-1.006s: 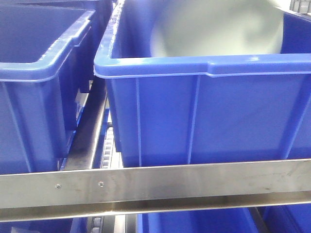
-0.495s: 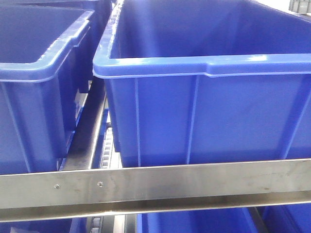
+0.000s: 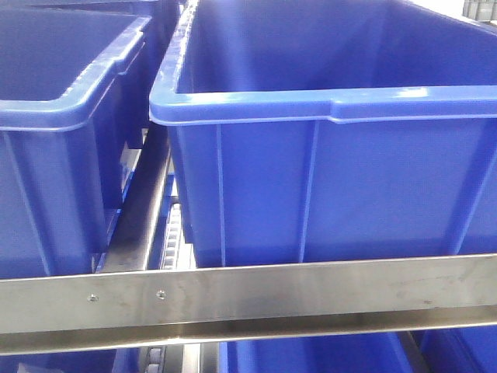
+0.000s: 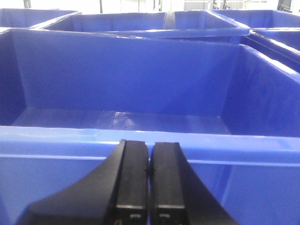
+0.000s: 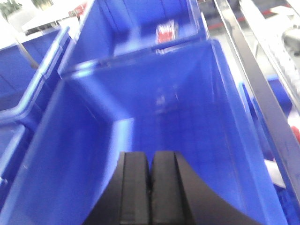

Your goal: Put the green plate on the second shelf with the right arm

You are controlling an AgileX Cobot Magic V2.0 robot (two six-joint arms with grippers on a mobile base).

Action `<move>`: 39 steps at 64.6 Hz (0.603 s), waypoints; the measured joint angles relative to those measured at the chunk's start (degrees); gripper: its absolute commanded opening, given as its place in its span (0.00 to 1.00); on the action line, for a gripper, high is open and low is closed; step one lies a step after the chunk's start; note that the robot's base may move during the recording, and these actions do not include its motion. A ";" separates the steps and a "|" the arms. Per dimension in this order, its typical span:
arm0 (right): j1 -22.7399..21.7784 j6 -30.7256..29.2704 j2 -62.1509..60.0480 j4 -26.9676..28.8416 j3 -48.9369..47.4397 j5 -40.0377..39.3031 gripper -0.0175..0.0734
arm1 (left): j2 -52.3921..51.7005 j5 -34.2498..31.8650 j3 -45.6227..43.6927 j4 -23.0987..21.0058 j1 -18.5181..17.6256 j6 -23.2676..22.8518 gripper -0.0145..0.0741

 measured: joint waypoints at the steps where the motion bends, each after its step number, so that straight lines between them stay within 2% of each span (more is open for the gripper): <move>1: 0.10 0.00 0.10 0.00 0.00 0.13 0.25 | 0.00 0.00 0.00 0.00 0.00 0.00 0.31; 26: 0.39 0.09 -0.14 -0.77 2.34 1.62 0.25 | 0.00 0.00 0.00 0.00 0.00 0.00 0.31; 39: -5.33 -0.01 -9.26 -3.14 8.78 2.31 0.25 | 0.00 0.00 0.00 0.00 0.00 0.00 0.31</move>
